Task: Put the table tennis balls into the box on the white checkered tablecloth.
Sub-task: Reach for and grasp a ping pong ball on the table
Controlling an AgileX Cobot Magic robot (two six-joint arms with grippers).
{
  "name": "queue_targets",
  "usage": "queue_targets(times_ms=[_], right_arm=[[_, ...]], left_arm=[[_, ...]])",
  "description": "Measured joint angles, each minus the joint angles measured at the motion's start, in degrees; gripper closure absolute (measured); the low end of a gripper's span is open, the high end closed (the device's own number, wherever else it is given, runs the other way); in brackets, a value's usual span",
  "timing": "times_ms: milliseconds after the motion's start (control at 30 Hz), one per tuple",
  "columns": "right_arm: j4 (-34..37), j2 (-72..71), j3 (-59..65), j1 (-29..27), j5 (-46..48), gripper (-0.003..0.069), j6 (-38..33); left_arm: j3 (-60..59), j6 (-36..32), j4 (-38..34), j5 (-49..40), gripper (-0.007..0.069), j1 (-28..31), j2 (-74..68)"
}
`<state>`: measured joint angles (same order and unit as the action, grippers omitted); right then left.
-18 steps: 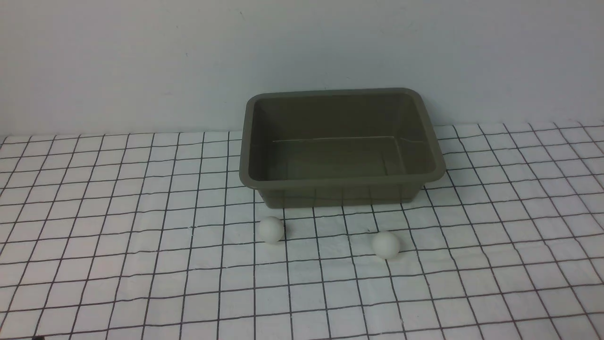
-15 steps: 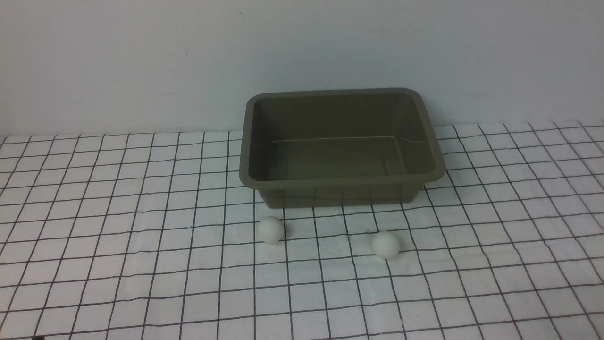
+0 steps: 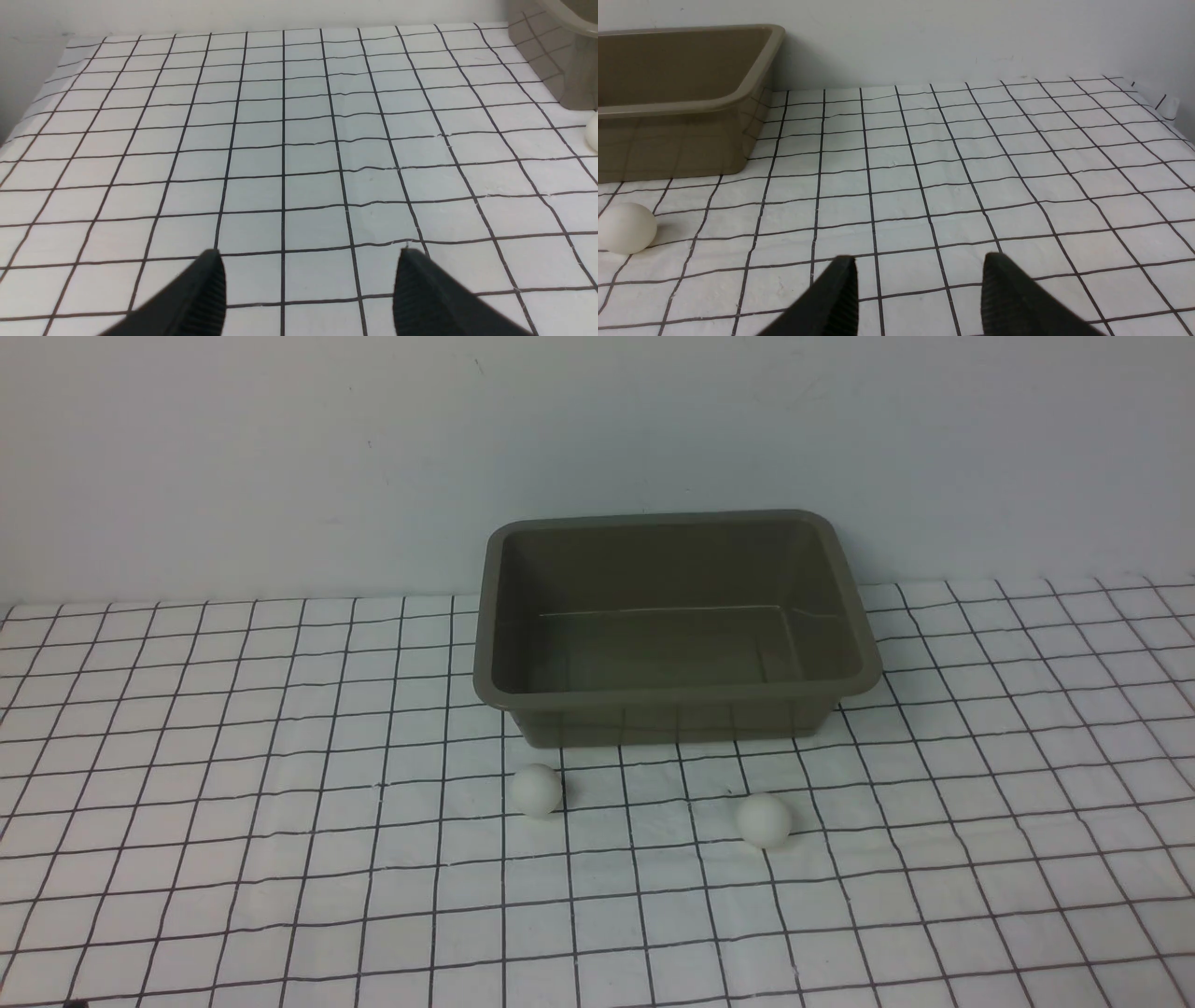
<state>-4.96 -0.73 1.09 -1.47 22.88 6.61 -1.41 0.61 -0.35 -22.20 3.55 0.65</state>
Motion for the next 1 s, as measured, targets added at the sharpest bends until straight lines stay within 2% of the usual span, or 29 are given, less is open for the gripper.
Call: queue_targets(times_ms=[1000], right_arm=[[-0.8,0.0,0.0,0.0,-0.2,0.0323,-0.9]], left_arm=[[0.0,0.0,0.0,0.0,0.0188,0.0,0.0]])
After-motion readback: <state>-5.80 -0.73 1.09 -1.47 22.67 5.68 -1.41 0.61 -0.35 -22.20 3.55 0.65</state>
